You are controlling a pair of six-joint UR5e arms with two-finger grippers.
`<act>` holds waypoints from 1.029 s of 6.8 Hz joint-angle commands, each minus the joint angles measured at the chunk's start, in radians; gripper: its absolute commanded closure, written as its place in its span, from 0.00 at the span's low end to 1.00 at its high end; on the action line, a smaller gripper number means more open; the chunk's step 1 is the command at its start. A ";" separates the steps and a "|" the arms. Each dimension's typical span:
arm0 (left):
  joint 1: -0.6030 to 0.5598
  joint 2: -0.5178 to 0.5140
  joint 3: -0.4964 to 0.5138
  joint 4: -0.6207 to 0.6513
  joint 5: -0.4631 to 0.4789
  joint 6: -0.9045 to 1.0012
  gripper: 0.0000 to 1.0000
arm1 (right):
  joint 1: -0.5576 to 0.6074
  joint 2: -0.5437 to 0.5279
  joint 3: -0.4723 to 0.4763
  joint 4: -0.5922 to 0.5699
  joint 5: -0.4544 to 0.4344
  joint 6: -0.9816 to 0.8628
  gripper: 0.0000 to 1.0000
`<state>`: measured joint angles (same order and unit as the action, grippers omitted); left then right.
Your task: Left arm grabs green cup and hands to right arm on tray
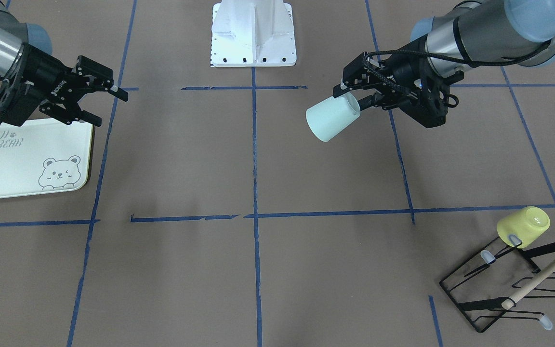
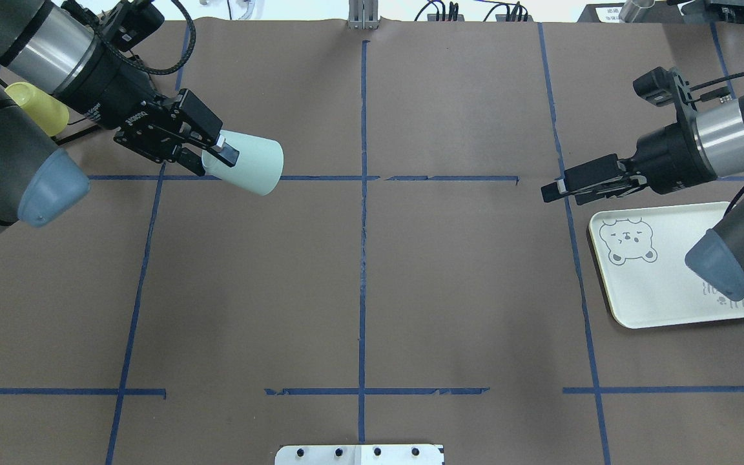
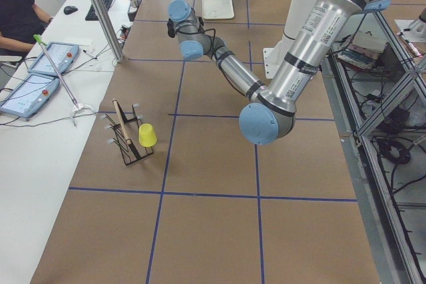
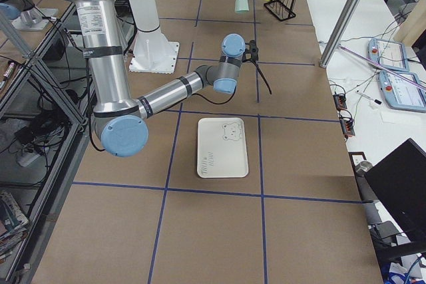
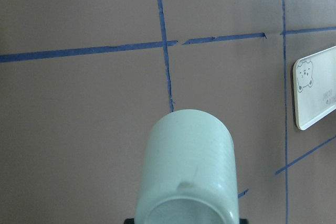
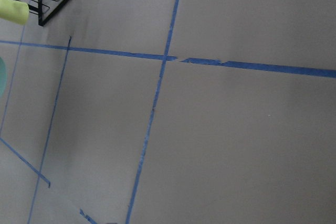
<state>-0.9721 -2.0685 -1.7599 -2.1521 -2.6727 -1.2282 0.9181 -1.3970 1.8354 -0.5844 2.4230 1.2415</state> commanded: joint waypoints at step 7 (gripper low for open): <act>0.136 0.004 0.102 -0.798 0.180 -0.759 1.00 | -0.131 0.206 0.015 0.208 -0.189 0.494 0.01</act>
<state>-0.8492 -2.0648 -1.6633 -2.8548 -2.4964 -1.8670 0.7899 -1.2312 1.8461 -0.3900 2.2383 1.6693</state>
